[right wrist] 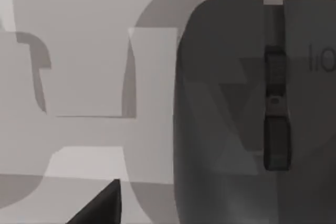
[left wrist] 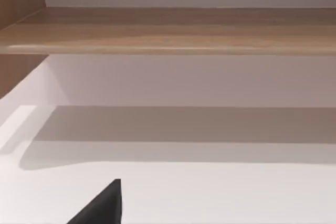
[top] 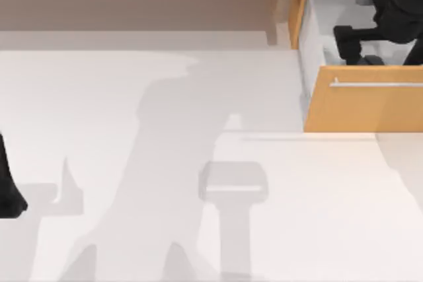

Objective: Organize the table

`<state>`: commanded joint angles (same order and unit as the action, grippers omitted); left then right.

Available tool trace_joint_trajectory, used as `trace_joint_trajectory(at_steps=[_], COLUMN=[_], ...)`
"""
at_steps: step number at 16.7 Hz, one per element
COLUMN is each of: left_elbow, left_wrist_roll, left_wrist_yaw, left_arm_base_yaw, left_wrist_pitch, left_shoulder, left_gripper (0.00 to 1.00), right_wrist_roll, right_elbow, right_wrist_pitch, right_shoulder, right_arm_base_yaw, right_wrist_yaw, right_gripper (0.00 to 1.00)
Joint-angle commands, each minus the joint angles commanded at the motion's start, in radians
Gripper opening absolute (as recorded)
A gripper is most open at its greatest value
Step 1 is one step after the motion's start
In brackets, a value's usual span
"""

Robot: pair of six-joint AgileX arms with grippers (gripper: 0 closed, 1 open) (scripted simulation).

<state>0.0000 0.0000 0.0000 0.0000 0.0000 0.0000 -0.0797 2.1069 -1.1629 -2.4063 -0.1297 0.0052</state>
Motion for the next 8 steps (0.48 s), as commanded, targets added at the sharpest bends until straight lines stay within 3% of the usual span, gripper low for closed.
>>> trace_joint_trajectory(at_steps=[8], left_elbow=[0.000], left_wrist_roll=[0.000], left_wrist_yaw=[0.000], left_arm_base_yaw=[0.000], left_wrist_pitch=[0.000], left_shoulder=[0.000], left_gripper=[1.00], right_wrist_roll=[0.006], right_elbow=[0.011], right_wrist_pitch=[-0.001], right_shoulder=[-0.014], right_arm_base_yaw=[0.004], right_wrist_yaw=[0.004], right_gripper=[1.00])
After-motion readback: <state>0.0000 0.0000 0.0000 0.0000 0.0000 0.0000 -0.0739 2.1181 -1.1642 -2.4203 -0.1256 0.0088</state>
